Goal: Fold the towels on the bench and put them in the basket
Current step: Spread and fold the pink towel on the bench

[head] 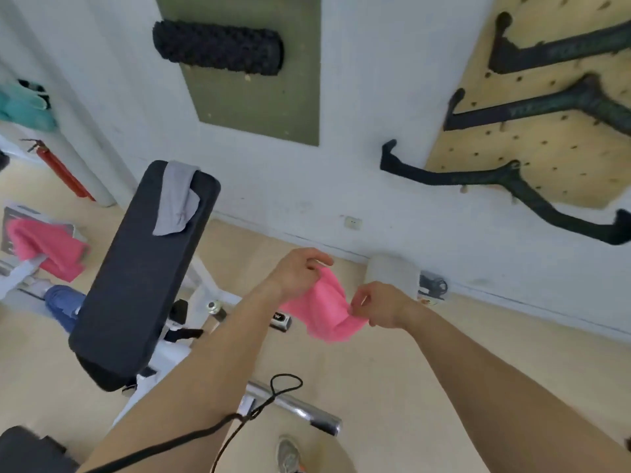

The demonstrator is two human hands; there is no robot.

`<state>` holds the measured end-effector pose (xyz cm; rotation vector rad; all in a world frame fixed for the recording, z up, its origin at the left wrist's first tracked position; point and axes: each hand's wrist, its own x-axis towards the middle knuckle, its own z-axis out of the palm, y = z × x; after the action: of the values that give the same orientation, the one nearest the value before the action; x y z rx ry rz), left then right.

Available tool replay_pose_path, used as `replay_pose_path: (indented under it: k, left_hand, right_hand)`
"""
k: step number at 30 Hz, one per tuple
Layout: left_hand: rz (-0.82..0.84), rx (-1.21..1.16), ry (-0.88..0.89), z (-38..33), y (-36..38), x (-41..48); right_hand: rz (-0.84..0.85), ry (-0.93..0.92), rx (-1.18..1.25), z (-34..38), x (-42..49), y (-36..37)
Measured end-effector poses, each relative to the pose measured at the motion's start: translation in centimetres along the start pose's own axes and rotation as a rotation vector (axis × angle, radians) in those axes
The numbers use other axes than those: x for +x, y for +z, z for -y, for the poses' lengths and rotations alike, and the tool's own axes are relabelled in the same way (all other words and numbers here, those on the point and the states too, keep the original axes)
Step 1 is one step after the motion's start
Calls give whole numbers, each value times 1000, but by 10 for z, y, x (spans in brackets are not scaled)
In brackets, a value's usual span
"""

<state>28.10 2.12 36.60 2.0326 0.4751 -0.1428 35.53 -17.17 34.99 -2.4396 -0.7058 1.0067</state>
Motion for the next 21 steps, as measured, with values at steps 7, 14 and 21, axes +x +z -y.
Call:
replay_pose_path:
  k: [7,14,21]
  left_hand:
    - [414,248,296,-177,192,-52]
    - [683,384,470,-306,365,-110]
    - [875,509,643,-385,522,-137]
  right_hand:
    - [-332,139,219,-167,-194,-70]
    - [-333,261,467,-312,-365,-97]
    - [-583,419,551,-435,-494,-95]
